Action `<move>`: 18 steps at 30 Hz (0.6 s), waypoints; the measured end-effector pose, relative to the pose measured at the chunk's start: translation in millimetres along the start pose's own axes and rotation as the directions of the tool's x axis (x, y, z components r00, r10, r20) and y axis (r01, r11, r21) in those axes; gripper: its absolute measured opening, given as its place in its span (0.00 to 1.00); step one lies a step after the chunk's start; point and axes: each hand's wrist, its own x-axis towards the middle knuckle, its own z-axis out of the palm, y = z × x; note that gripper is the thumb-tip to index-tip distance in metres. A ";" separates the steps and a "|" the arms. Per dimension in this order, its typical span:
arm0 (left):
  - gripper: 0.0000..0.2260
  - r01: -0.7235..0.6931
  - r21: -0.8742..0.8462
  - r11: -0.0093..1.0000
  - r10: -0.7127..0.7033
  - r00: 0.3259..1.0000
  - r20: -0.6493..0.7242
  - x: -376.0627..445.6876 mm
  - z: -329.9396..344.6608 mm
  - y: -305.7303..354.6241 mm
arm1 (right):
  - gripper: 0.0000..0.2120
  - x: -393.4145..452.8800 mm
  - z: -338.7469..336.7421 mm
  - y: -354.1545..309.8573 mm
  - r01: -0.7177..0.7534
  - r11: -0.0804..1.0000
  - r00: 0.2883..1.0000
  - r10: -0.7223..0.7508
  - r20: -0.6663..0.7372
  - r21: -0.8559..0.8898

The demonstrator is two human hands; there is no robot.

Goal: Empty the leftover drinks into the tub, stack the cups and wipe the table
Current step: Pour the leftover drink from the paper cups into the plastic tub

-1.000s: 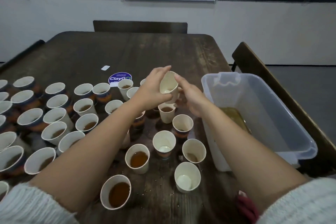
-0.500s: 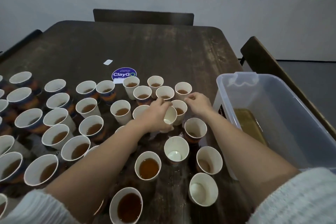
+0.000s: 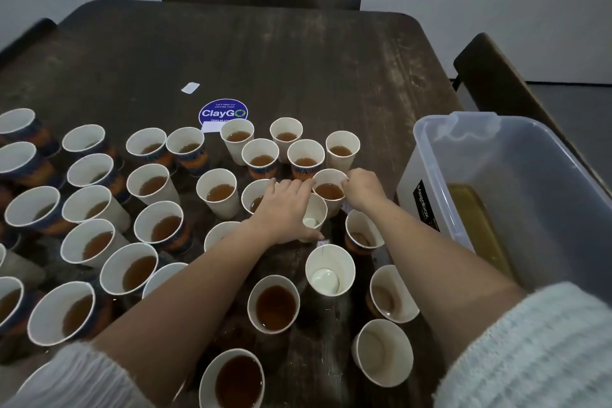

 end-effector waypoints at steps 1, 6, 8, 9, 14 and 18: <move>0.48 0.004 -0.008 1.000 -0.004 1.000 0.001 -0.2 -0.7 0.8 | 0.09 -0.7 0.6 -0.5 -0.003 1.000 1.000 0.002 -0.009 -0.022; 0.54 0.010 -0.024 1.000 -0.010 1.000 0.012 -1.4 -2.8 -2.0 | 0.11 -3.4 -0.2 -1.5 -0.009 1.000 0.998 0.008 -0.060 -0.025; 0.55 0.014 -0.047 0.999 -0.014 1.000 0.013 -3.0 -1.7 -4.7 | 0.13 -5.3 -4.4 -2.8 -0.010 1.000 0.998 0.010 -0.070 -0.008; 0.55 0.017 -0.060 0.998 -0.017 1.000 0.010 -3.9 -2.0 -5.1 | 0.13 -6.5 -7.8 -4.2 -0.011 1.000 0.997 0.011 -0.076 0.008; 0.49 0.000 -0.251 0.968 -0.043 0.985 -0.168 -6.5 -15.8 3.3 | 0.13 -21.5 -33.9 -10.6 0.043 0.998 0.988 -0.035 -0.153 0.047; 0.47 -0.041 -0.455 0.890 -0.101 0.954 -0.283 -3.0 -36.7 16.8 | 0.12 -41.6 -63.6 -18.3 0.126 0.989 0.969 -0.105 -0.222 0.082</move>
